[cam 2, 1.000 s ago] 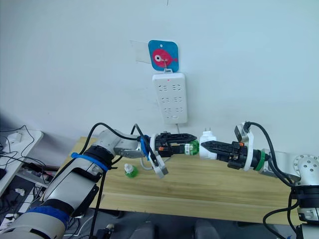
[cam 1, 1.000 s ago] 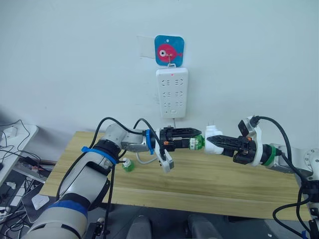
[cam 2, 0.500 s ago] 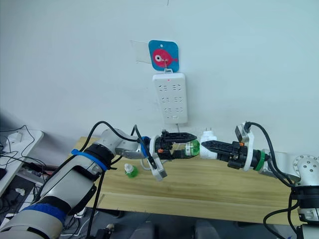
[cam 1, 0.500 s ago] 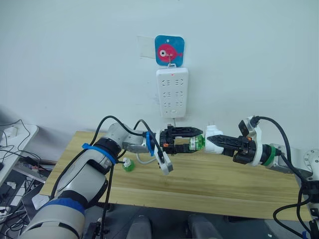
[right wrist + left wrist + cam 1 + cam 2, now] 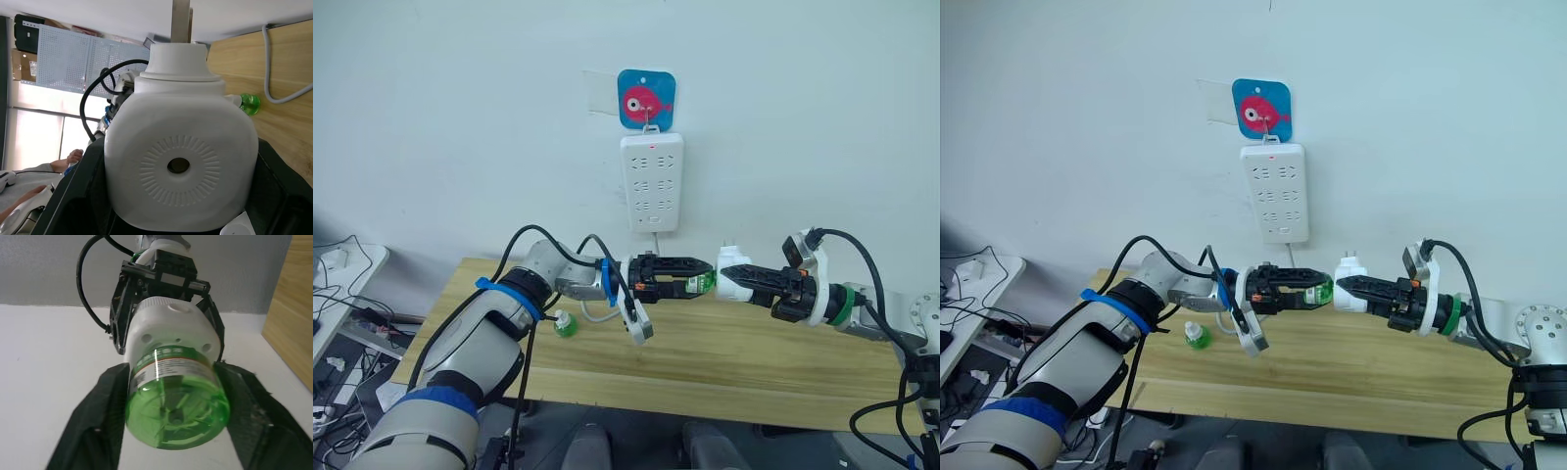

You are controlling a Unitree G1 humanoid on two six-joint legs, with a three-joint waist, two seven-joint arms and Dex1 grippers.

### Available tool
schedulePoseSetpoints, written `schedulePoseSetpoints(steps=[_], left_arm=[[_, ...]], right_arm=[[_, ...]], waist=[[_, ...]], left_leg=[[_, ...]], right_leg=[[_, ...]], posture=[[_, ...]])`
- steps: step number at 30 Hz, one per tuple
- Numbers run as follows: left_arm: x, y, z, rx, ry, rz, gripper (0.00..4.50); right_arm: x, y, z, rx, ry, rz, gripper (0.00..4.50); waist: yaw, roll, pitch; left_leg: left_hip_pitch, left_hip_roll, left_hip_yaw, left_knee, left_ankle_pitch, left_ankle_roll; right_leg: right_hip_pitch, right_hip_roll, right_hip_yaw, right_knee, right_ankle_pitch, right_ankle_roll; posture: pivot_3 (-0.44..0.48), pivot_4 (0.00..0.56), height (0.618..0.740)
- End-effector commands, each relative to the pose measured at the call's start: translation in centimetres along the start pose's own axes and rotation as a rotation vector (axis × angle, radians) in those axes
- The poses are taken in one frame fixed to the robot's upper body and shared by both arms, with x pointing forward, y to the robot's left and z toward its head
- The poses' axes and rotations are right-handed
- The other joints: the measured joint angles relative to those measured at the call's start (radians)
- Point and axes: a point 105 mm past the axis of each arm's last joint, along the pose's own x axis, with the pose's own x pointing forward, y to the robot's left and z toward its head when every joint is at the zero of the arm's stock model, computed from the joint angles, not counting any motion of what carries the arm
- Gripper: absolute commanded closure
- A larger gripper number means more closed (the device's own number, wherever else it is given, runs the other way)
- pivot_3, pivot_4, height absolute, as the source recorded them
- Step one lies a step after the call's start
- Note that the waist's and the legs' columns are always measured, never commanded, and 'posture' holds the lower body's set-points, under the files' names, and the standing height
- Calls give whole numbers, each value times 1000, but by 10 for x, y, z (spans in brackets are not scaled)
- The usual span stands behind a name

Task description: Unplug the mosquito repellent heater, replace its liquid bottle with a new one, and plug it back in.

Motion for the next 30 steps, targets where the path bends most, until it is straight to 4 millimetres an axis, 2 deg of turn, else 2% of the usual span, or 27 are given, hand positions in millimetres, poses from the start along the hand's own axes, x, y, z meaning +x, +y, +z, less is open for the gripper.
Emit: schedulePoseSetpoints(steps=[1,2,5,7,8,9,10,11,13,16,19,21,30], left_arm=[[2,14,-2,-1,-13,55,2261],[2,14,-1,-35,-13,60,2261],[3,5,8,-319,-64,73,2261],[4,-12,9,-465,-25,56,2261],[-1,-17,-16,-519,139,23,2261],[-6,-26,-24,-687,256,28,2261],[2,-35,-30,-916,320,29,2261],[12,-37,-32,-1188,286,22,2261],[12,-24,-35,-1607,112,44,2261],[4,-13,-35,-2004,-24,42,2261],[3,-1,-30,-2261,-141,13,2261],[3,4,-28,-2368,-172,-5,2261],[-8,9,-21,-2691,-170,-33,2261]], right_arm=[[-2,9,3,-36,0,19,1457],[-2,9,3,-37,2,17,1457],[-3,8,1,-55,19,3,1457],[-4,8,-2,-70,43,-7,1457],[-5,7,-3,-75,54,-15,1457],[-5,5,-6,-87,73,-27,1457],[-6,4,-9,-94,84,-33,1457],[-6,4,-10,-101,94,-38,1457],[-5,3,-15,-122,121,-43,1457],[-4,3,-20,-132,144,-41,1457],[-3,2,-23,-147,157,-41,1457],[-3,3,-22,-152,154,-36,1457],[-5,6,-21,-172,143,-34,1457]], waist=[[0,0,0],[0,0,0],[3,0,0],[4,0,0],[4,0,0],[5,-1,1],[9,-1,1],[7,-1,1],[0,-2,2],[-30,-1,1],[-53,-1,1],[-56,-1,1],[-59,-1,1]], left_leg=[[0,0,0,0,0,0],[0,0,0,0,0,0],[0,0,0,0,0,0],[0,-1,0,0,0,0],[0,-1,1,0,0,0],[0,-1,1,0,0,0],[-1,-2,1,0,0,0],[-1,-4,0,1,0,0],[0,-7,-1,-2,0,1],[1,-7,-3,-12,1,2],[1,-7,-6,-13,2,3],[1,-6,-8,-13,2,4],[4,-6,-8,-12,5,8]], right_leg=[[0,0,0,0,0,0],[0,0,0,0,0,0],[0,0,0,0,0,0],[0,0,0,0,0,0],[0,0,0,-1,0,0],[0,0,0,-1,0,0],[0,0,-1,-1,0,0],[0,0,-2,-2,0,0],[2,-1,-2,-5,0,0],[7,-3,-3,-9,0,-1],[5,-3,-6,-7,-3,0],[4,-2,-8,-3,-4,-1],[2,-2,-8,5,-7,3]], posture=[[38,119,740],[38,119,740],[38,119,740],[37,119,740],[37,119,740],[37,119,740],[34,120,740],[34,120,740],[36,119,740],[36,117,740],[30,116,740],[24,116,740],[13,121,740]])
